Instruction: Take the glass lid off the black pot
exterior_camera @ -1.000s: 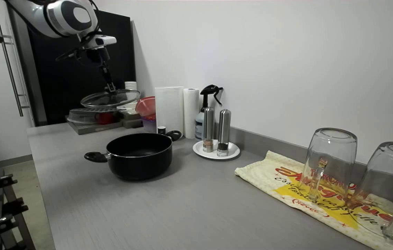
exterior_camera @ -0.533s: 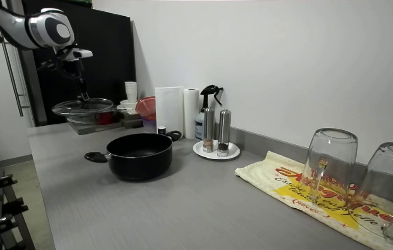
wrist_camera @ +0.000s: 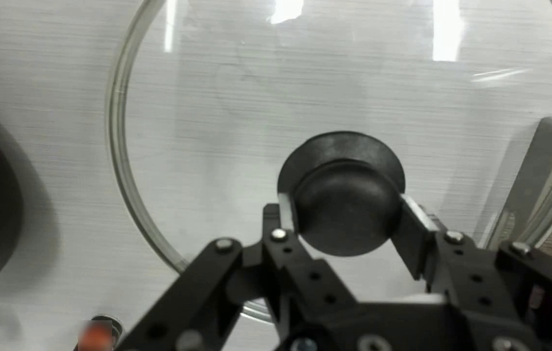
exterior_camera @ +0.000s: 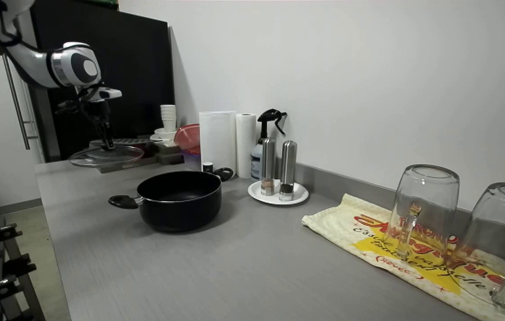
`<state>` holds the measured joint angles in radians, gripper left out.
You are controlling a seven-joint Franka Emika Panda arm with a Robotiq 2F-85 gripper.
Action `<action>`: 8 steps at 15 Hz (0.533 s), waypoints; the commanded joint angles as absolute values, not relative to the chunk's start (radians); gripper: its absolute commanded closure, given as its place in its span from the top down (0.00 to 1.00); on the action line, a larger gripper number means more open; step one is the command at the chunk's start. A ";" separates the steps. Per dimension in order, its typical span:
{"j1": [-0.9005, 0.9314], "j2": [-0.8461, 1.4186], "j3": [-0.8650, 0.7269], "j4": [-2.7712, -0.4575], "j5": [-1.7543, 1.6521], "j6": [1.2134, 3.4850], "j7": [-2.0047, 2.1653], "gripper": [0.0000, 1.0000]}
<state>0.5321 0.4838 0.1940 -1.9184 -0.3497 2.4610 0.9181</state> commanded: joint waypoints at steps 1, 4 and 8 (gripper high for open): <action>0.583 0.606 0.125 -1.743 -0.374 2.431 0.930 0.25; 0.599 0.682 0.088 -1.648 -0.351 2.421 0.921 0.25; 0.610 0.759 0.053 -1.576 -0.334 2.411 0.920 0.25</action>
<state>0.5809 0.7006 0.0857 -1.6684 -0.3510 2.4490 0.9181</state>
